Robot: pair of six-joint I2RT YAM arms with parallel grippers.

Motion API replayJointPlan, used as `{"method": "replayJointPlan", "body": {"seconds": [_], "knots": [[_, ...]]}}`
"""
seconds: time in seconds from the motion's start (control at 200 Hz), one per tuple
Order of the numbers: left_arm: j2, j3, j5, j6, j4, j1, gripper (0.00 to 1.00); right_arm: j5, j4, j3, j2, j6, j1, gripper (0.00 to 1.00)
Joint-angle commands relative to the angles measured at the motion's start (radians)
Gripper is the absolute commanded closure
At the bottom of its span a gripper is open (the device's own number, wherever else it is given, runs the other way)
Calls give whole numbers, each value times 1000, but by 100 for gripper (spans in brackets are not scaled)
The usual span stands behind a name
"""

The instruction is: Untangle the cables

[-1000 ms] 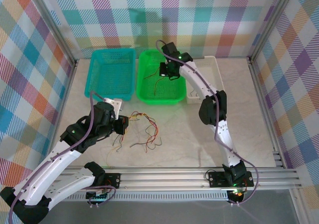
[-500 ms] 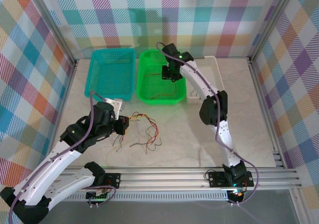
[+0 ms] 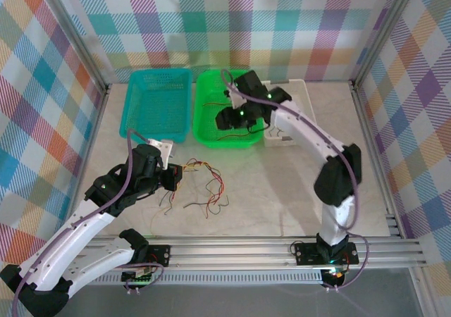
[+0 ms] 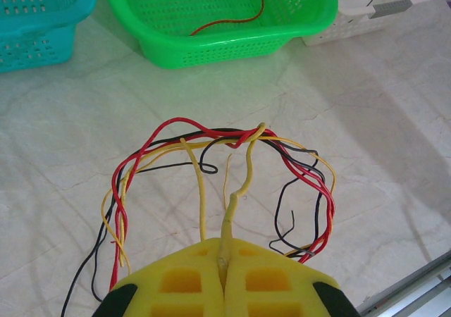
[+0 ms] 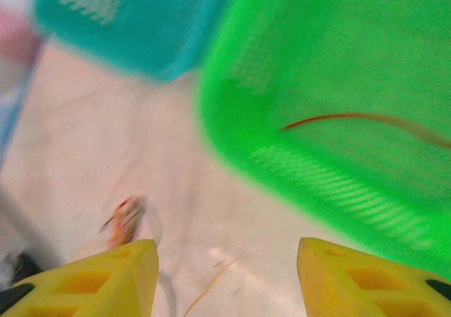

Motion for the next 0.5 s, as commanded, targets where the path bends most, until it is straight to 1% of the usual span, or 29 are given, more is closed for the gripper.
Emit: {"method": "replayJointPlan", "body": {"seconds": [0.0,0.065,0.15,0.265,0.495], "knots": [[-10,-9,21,25,21,10,100,-246,203,-165,-98,-66,20,43],[-7,-7,23,25,22,10,100,-260,237,-244,-125,-87,35,43],[-5,-7,28,27,22,10,100,-287,262,-311,-122,-95,45,43],[-9,-9,23,27,21,10,100,-268,315,-388,-113,-97,65,44],[-5,-8,15,27,18,10,100,-246,337,-391,-60,-106,124,47]]}}
